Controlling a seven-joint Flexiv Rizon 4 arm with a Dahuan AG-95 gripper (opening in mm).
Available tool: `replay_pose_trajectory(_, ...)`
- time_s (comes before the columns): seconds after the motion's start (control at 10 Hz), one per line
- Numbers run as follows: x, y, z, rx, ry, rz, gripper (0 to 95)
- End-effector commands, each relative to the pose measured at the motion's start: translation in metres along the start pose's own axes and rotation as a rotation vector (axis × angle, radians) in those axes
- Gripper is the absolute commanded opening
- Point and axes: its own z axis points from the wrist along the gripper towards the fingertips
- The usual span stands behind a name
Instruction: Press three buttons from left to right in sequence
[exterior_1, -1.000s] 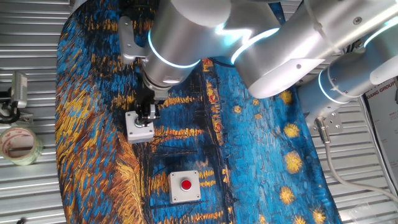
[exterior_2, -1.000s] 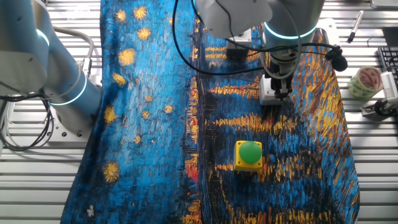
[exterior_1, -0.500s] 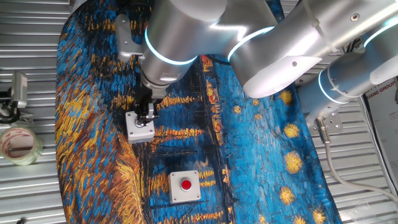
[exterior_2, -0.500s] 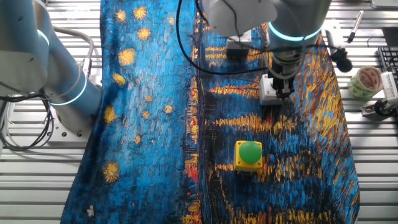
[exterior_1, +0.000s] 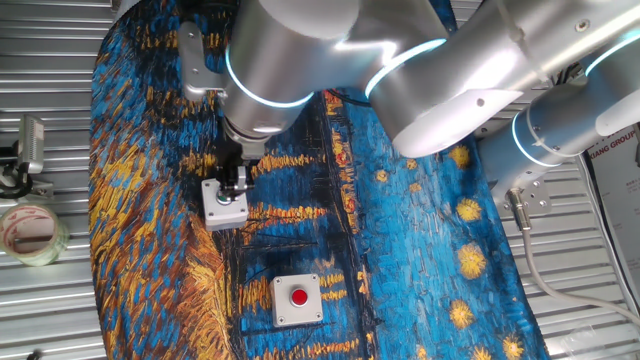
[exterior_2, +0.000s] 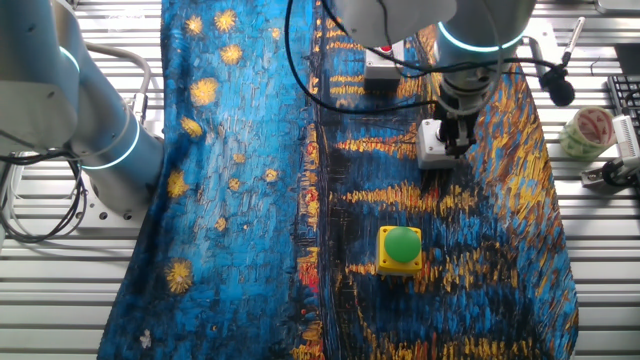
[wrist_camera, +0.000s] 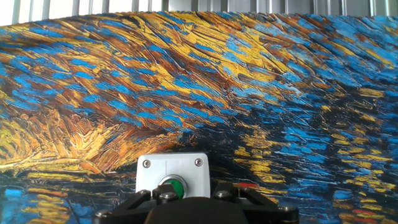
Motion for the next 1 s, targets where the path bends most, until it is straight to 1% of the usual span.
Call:
replay_pose_trajectory(0.1, -0.001, 0.002, -0.012, -0.010, 0.020, 0.001, 38.0)
replay_pose_trajectory(0.2, -0.001, 0.002, -0.023, -0.018, 0.032, 0.008, 38.0)
replay_pose_trajectory(0.3, -0.002, 0.002, -0.028, -0.018, 0.039, 0.008, 38.0)
replay_pose_trajectory(0.7, 0.005, 0.001, -0.027, -0.023, 0.029, 0.009, 38.0)
replay_pose_trajectory(0.8, 0.006, 0.001, -0.027, -0.022, 0.030, 0.009, 38.0)
replay_pose_trajectory(1.0, 0.008, 0.005, -0.030, -0.018, 0.044, 0.022, 38.0)
